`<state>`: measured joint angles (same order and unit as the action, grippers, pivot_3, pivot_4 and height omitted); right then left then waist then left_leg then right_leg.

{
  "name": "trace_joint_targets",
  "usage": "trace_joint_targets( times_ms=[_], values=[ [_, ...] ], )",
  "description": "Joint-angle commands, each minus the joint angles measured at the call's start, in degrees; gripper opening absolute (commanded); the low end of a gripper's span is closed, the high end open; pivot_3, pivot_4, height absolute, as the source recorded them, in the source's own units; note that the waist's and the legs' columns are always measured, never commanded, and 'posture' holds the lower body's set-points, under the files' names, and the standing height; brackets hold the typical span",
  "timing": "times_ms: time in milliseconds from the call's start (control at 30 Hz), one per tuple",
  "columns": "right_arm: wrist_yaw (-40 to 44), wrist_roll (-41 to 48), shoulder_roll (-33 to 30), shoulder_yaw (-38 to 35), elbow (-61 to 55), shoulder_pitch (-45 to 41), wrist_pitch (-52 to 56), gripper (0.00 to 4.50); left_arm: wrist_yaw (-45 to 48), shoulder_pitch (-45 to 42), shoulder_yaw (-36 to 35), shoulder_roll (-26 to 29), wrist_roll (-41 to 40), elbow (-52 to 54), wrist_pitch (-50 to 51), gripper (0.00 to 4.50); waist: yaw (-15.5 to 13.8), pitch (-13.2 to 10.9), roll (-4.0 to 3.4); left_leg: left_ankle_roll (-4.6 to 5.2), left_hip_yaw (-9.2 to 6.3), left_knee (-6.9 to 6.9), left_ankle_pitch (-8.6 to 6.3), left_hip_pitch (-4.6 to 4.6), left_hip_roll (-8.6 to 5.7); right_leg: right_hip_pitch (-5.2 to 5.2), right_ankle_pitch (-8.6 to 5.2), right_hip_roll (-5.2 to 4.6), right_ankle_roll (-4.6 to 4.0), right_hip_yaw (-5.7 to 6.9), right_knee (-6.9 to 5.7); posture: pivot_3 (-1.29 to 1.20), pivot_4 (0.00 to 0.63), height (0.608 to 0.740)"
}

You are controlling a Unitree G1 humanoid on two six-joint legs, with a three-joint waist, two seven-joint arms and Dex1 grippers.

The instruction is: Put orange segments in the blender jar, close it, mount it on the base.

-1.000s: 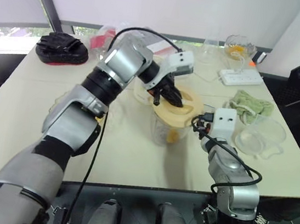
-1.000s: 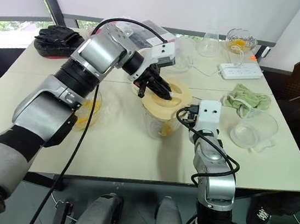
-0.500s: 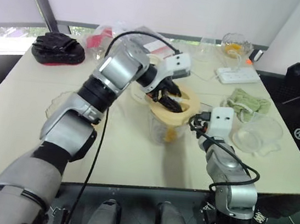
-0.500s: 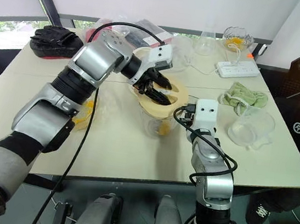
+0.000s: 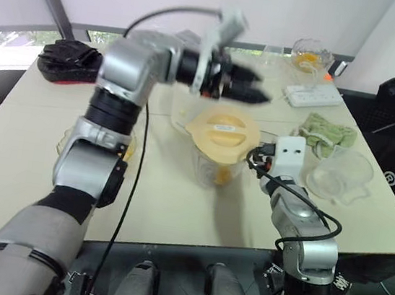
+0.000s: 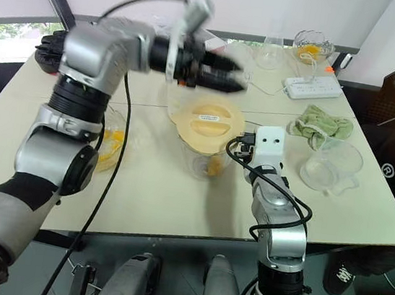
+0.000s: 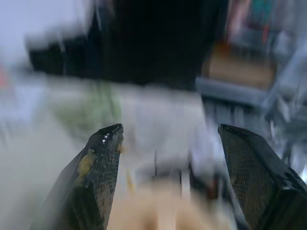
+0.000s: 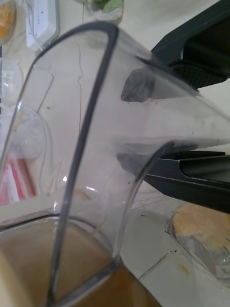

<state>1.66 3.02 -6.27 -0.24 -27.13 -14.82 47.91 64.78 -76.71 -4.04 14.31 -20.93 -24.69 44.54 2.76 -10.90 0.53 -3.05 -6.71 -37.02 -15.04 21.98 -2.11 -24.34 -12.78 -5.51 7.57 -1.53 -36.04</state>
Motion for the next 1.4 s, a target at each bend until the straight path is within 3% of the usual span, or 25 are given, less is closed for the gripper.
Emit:
trace_joint_targets(
  times_ms=[33,167,433,700,1233,1400],
  values=[
    [0.85,0.01,-0.46,0.57,0.27,-1.07,-1.87,1.04,-5.91,1.51,-4.93,1.07,-2.00,0.80,-4.02,3.26,-0.06,0.00,0.00,0.00,0.00,0.00,0.00,-0.01,0.00,0.00,-0.01,0.00,0.01,0.00,0.00,0.00,0.150,0.740],
    [0.38,0.30,0.14,-1.60,2.68,-2.36,-7.03,1.04,-10.07,7.39,-4.88,3.24,-0.26,3.76,-8.73,3.26,0.01,0.01,-0.01,-0.04,0.05,-0.01,0.02,-0.04,-0.01,0.01,0.08,0.01,-0.10,-0.04,-0.01,0.00,0.150,0.740],
    [-0.77,2.65,1.54,-7.58,12.44,-8.61,-18.98,1.04,-15.57,23.64,-7.61,8.79,-5.39,19.20,-2.91,3.26,-0.22,-0.06,-0.03,-0.09,0.06,-0.01,0.05,0.16,-0.02,-0.17,0.13,0.00,-0.17,-0.10,0.00,0.00,0.150,0.740],
    [-0.51,3.91,2.06,-9.37,21.89,-13.31,-24.72,1.04,-26.22,35.60,-11.95,7.58,-10.85,31.81,1.79,3.26,-0.34,-0.06,-0.02,-0.10,0.03,0.00,0.05,0.32,-0.02,-0.28,0.13,-0.01,-0.17,-0.07,0.01,0.00,0.150,0.740],
    [-1.68,-0.75,-3.33,-5.81,32.84,-19.32,-17.10,1.04,-33.52,40.21,-9.79,6.48,-11.72,34.08,-0.56,3.26,-0.37,-0.05,-0.01,-0.29,0.04,-0.08,0.17,0.27,-0.02,-0.21,0.20,0.01,-0.28,-0.07,0.00,0.00,0.150,0.740],
    [-1.33,-0.98,-4.16,-5.19,33.23,-20.60,-16.08,3.41,-34.35,40.96,-9.27,5.97,-11.99,34.47,-1.16,3.33,-0.31,-0.05,-0.01,-0.33,0.04,-0.10,0.19,0.27,-0.02,-0.18,0.20,0.01,-0.28,-0.07,0.02,0.00,0.150,0.740]
  ],
)
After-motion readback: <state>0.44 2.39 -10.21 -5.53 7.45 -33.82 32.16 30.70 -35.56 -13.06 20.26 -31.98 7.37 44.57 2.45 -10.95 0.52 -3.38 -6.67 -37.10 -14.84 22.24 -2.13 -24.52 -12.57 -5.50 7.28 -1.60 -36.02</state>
